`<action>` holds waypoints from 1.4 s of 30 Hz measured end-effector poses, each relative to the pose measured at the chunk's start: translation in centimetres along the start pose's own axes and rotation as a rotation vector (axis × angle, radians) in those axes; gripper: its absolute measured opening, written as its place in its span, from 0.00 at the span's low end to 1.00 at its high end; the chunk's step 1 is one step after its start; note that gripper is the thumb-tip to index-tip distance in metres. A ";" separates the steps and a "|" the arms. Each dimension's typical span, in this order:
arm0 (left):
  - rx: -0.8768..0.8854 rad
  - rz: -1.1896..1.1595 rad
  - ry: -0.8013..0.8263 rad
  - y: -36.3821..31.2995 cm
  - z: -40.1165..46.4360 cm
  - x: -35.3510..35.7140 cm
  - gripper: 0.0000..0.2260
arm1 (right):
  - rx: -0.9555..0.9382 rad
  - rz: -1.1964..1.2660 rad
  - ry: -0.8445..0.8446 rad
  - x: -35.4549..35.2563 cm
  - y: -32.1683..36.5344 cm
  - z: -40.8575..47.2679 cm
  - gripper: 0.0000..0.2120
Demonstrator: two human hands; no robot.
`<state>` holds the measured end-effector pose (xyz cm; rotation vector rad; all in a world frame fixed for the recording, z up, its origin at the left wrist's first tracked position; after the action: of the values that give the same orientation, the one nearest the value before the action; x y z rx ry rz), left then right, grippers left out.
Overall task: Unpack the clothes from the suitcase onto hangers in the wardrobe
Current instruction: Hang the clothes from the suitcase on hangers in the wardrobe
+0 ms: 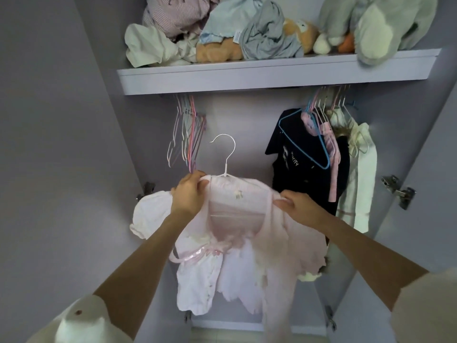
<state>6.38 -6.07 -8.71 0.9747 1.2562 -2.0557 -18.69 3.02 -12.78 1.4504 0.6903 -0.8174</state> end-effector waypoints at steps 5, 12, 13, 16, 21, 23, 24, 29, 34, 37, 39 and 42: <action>-0.071 0.079 0.129 -0.3 0.6 2.7 0.13 | 0.019 -0.168 -0.042 0.6 -1.1 -1.2 0.15; 0.024 0.017 0.145 -2.6 2.3 4.3 0.19 | 0.364 -0.109 -0.165 1.0 -2.5 0.2 0.19; 0.053 0.023 0.130 -3.1 2.6 4.1 0.19 | 0.389 -0.050 -0.205 0.7 -2.4 0.5 0.19; 0.161 0.065 0.056 -5.1 4.2 2.9 0.19 | 0.413 0.050 -0.288 -1.3 -1.3 2.1 0.18; 0.301 0.174 -0.148 -8.7 7.3 0.1 0.20 | 0.320 0.105 -0.223 -5.2 0.8 5.2 0.20; 0.400 0.234 -0.284 -10.2 8.4 -0.7 0.21 | 0.294 0.000 -0.275 -6.7 1.0 6.1 0.21; 0.456 0.273 -0.372 -11.1 9.1 -1.0 0.22 | 0.289 -0.061 -0.310 -7.6 0.8 6.7 0.21; 0.544 0.428 -0.581 -14.2 12.3 -0.8 0.28 | 0.302 -0.272 -0.421 -9.8 -0.5 9.0 0.20; 0.444 0.476 -0.510 -15.5 16.2 0.8 0.31 | 0.297 -0.322 -0.487 -11.8 -3.0 13.1 0.18; 0.411 0.489 -0.492 -15.2 18.0 2.4 0.30 | 0.350 -0.277 -0.476 -12.1 -4.9 14.9 0.17; 0.390 0.513 -0.517 -14.9 18.8 3.2 0.31 | 0.376 -0.292 -0.457 -11.9 -6.4 15.6 0.18; 0.370 0.513 -0.557 -15.0 19.4 3.7 0.35 | 0.449 -0.218 -0.479 -12.1 -9.1 15.6 0.17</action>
<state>-12.87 -17.51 1.98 0.6971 0.3041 -1.9628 -34.24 -11.34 -7.66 1.5010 0.3075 -1.5017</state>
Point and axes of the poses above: each hand's wrist, its own z-axis towards the middle knuckle, its own x-axis out of the palm, y = z × x, the point moved 3 cm from there along z, towards the middle knuckle, and after that the axes turned 5 degrees about y, right-handed, at the moved point
